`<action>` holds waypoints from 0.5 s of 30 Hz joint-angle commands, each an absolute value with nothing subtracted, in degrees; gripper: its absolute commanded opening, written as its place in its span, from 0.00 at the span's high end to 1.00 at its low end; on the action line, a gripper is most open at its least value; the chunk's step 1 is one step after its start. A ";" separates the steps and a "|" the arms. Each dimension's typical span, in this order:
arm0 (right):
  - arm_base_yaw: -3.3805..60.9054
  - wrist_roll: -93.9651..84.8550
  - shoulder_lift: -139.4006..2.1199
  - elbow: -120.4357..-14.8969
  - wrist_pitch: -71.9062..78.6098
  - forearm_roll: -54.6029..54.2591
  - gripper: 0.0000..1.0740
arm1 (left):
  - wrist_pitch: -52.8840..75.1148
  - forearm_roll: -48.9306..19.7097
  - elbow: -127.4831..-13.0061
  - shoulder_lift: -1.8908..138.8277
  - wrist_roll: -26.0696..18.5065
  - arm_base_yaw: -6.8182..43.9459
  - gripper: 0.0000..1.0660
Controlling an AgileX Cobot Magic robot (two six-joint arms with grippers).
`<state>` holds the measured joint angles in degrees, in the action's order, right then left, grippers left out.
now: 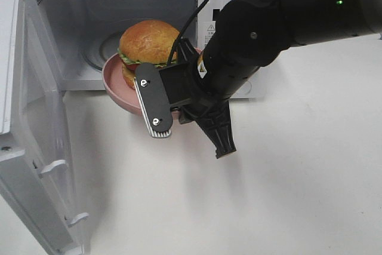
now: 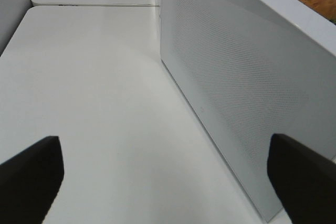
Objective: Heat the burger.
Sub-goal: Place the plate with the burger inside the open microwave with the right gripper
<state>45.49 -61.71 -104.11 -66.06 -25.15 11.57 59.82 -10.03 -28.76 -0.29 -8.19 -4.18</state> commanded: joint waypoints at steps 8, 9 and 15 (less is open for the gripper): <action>45.21 -61.65 -107.83 -72.14 -21.31 12.55 1.00 | 59.47 -10.43 -28.59 -1.66 -7.91 -3.84 0.08; 45.21 -61.65 -108.23 -72.54 -21.31 12.49 1.00 | 59.47 -10.43 -28.59 -1.66 -7.91 -3.84 0.08; 45.21 -61.25 -109.84 -74.83 -20.68 12.49 1.00 | 59.47 -10.43 -28.59 -1.66 -7.91 -3.84 0.08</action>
